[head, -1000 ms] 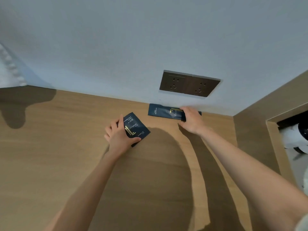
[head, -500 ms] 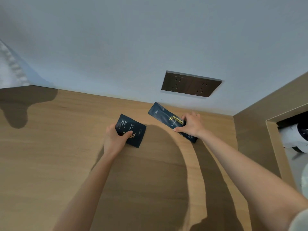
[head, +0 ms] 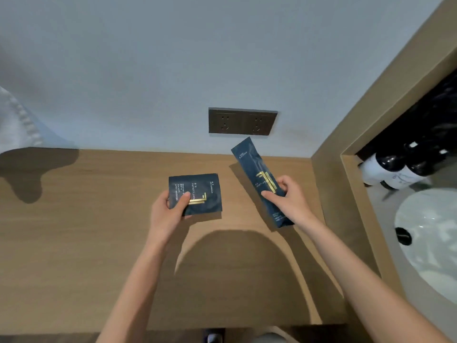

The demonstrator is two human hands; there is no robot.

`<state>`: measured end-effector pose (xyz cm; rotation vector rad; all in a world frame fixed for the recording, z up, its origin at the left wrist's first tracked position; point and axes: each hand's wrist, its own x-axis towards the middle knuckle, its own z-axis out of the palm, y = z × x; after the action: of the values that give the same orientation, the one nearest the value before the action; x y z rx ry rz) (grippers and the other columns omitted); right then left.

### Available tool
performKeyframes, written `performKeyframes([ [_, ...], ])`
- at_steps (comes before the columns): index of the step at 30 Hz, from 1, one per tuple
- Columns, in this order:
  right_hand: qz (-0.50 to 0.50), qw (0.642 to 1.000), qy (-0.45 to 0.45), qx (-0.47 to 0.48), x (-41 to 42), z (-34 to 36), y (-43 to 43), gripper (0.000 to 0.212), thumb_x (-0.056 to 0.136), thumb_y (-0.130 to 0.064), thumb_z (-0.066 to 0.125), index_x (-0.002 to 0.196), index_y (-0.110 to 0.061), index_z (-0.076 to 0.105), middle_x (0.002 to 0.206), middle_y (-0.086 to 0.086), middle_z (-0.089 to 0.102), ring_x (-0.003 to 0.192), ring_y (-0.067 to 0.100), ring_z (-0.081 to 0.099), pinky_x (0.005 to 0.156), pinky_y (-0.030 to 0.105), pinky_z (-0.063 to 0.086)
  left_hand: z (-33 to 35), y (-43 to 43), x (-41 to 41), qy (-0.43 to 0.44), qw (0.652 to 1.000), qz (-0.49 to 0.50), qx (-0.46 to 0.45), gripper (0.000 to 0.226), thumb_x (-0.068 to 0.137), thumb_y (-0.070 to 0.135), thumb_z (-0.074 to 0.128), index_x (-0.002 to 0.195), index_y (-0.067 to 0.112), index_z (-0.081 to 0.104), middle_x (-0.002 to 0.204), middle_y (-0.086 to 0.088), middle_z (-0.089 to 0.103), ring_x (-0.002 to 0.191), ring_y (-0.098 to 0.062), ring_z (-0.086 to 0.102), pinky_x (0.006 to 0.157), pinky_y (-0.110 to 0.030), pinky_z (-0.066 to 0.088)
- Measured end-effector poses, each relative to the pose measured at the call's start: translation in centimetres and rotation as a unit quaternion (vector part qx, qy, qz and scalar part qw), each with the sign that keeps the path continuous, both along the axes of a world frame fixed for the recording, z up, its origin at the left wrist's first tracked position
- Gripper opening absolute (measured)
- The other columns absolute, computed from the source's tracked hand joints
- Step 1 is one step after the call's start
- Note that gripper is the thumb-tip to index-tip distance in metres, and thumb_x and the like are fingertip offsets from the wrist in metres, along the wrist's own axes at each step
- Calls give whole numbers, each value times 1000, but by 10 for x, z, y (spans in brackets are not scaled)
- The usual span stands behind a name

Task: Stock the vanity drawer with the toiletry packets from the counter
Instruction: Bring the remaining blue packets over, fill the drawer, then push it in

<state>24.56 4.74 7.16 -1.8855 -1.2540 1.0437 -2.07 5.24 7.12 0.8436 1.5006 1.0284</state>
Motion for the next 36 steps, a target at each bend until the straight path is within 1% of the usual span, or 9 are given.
performKeyframes([
  [6, -94, 984, 141, 46, 50, 69, -128, 19, 87, -17, 68, 103, -14, 59, 97, -5, 74, 81, 9, 71, 63, 20, 53, 42, -82, 85, -26, 993, -101, 52, 28, 88, 16, 64, 116, 17, 59, 104, -3, 70, 88, -18, 68, 57, -19, 55],
  [9, -137, 976, 159, 58, 86, 88, -201, 22, 87, -16, 68, 107, -13, 60, 99, -3, 75, 84, 12, 72, 69, 26, 58, 62, -128, 134, -37, 977, -182, 106, 63, 86, 16, 67, 137, 36, 38, 133, -5, 56, 91, -20, 70, 58, -28, 59],
  [11, -165, 972, 153, 68, 114, 95, -250, 24, 86, -16, 68, 109, -13, 60, 101, -1, 75, 88, 16, 72, 76, 33, 58, 74, -160, 165, -45, 960, -233, 146, 72, 86, 17, 67, 137, 50, 29, 144, -10, 44, 89, -21, 71, 56, -30, 59],
  [15, -222, 961, 140, 88, 171, 106, -353, 23, 86, -14, 69, 107, -11, 60, 101, 1, 74, 88, 16, 71, 75, 31, 56, 94, -235, 236, -50, 936, -293, 188, 52, 91, 10, 58, 132, 37, 43, 129, -10, 54, 88, -15, 70, 51, -26, 57],
  [19, -269, 951, 115, 99, 224, 118, -452, 20, 86, -13, 68, 104, -13, 61, 96, -2, 74, 83, 14, 71, 69, 27, 55, 99, -301, 308, -49, 912, -356, 196, 24, 94, 7, 53, 108, 23, 65, 113, -6, 64, 87, -18, 68, 53, -22, 57],
  [25, -348, 931, 8, 113, 294, 141, -566, 18, 87, -17, 68, 103, -18, 61, 98, -7, 72, 85, 11, 70, 69, 27, 58, 106, -373, 407, -36, 875, -439, 203, 20, 94, 9, 54, 92, 23, 68, 96, 7, 65, 80, -6, 65, 54, -20, 55],
  [28, -392, 913, -14, 116, 326, 148, -607, 15, 88, -18, 66, 102, -20, 61, 98, -8, 72, 84, 12, 71, 70, 31, 59, 107, -394, 456, -8, 841, -485, 237, 23, 93, 10, 55, 89, 27, 69, 94, 15, 66, 86, -6, 64, 60, -29, 59],
  [33, -427, 896, -48, 110, 380, 147, -657, 15, 88, -25, 66, 102, -25, 61, 104, -6, 73, 84, 13, 72, 71, 37, 61, 102, -422, 539, 57, 781, -535, 317, 21, 93, 15, 55, 96, 28, 71, 95, 26, 64, 91, 6, 60, 78, -30, 55],
  [36, -434, 892, -94, 91, 420, 143, -674, 18, 87, -30, 66, 104, -28, 60, 109, -5, 71, 91, 13, 70, 76, 39, 60, 96, -429, 593, 78, 753, -543, 363, 21, 93, 18, 54, 101, 29, 70, 97, 24, 64, 92, 3, 59, 83, -31, 53],
])
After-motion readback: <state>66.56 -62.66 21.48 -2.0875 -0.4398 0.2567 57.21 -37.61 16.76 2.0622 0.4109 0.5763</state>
